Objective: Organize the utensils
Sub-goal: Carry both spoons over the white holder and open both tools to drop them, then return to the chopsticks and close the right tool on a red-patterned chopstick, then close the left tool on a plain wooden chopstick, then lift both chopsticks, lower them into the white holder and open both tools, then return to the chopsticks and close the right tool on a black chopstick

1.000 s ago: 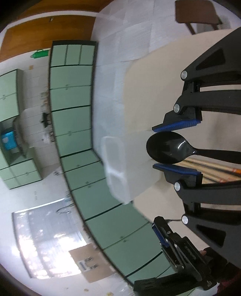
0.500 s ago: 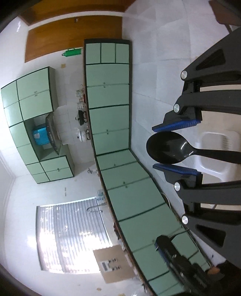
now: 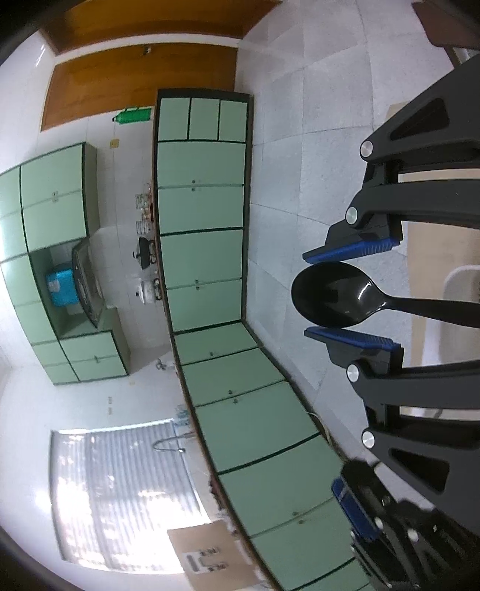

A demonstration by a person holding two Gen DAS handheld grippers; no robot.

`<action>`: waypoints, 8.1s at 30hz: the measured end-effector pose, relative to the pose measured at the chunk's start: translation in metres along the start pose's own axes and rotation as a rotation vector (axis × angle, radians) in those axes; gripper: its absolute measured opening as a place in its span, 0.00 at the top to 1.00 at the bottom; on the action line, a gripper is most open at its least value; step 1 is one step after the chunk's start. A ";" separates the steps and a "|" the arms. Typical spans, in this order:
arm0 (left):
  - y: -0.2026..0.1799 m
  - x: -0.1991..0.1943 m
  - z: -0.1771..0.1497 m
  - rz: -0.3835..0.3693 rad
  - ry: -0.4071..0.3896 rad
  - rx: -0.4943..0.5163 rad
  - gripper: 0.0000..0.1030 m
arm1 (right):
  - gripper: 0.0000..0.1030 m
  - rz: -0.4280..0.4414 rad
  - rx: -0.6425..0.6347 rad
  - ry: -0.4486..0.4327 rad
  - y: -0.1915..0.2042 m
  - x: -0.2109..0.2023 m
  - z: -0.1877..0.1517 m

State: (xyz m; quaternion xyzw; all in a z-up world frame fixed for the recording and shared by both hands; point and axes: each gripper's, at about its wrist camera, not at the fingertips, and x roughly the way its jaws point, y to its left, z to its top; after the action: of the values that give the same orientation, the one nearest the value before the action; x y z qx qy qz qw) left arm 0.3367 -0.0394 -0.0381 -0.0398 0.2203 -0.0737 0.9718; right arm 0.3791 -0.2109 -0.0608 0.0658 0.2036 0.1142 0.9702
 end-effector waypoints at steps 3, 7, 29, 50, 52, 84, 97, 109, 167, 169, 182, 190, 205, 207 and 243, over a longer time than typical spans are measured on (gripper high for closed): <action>0.009 -0.010 -0.005 0.001 -0.014 -0.025 0.73 | 0.44 -0.010 0.020 0.008 -0.008 -0.008 -0.001; 0.019 -0.042 -0.008 -0.006 -0.066 -0.037 0.67 | 0.44 -0.004 0.071 -0.001 -0.026 -0.037 -0.004; -0.005 -0.177 -0.234 -0.011 0.381 0.015 0.35 | 0.41 0.038 -0.042 0.404 0.006 -0.237 -0.241; -0.002 -0.184 -0.251 0.038 0.426 0.008 0.31 | 0.57 0.012 -0.048 0.465 0.011 -0.241 -0.253; -0.003 -0.184 -0.250 0.039 0.425 0.014 0.30 | 0.62 0.011 -0.062 0.473 0.015 -0.237 -0.255; -0.017 -0.167 -0.248 0.035 0.451 0.032 0.29 | 0.94 0.026 -0.013 0.470 0.005 -0.235 -0.255; -0.023 -0.157 -0.250 0.064 0.462 0.047 0.48 | 0.93 0.017 -0.021 0.472 0.005 -0.234 -0.256; -0.031 -0.159 -0.249 0.003 0.449 0.023 0.94 | 0.94 0.028 0.022 0.451 -0.001 -0.239 -0.254; -0.046 -0.179 0.064 -0.028 -0.262 0.095 0.94 | 0.94 0.097 -0.146 0.032 0.005 -0.188 0.078; -0.043 -0.162 0.066 -0.025 -0.256 0.066 0.94 | 0.94 0.073 -0.155 0.059 0.005 -0.170 0.072; -0.039 -0.104 0.054 -0.025 -0.154 0.069 0.92 | 0.83 0.076 -0.123 0.185 -0.002 -0.118 0.045; -0.025 -0.138 0.026 -0.029 -0.141 0.057 0.58 | 0.55 0.049 -0.082 0.120 -0.016 -0.158 0.032; 0.012 -0.182 -0.163 0.045 0.198 -0.003 0.35 | 0.36 -0.025 0.012 0.227 -0.030 -0.234 -0.145; 0.018 -0.181 -0.188 0.050 0.263 -0.004 0.35 | 0.36 -0.032 -0.007 0.275 -0.022 -0.235 -0.175; -0.014 -0.183 -0.251 0.033 0.441 0.027 0.32 | 0.94 -0.009 -0.091 0.473 0.021 -0.236 -0.255</action>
State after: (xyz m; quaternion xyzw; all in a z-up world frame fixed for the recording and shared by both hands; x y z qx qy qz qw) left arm 0.0627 -0.0349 -0.1849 -0.0062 0.4273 -0.0678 0.9016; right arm 0.0606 -0.2284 -0.1988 -0.0075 0.4201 0.1311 0.8979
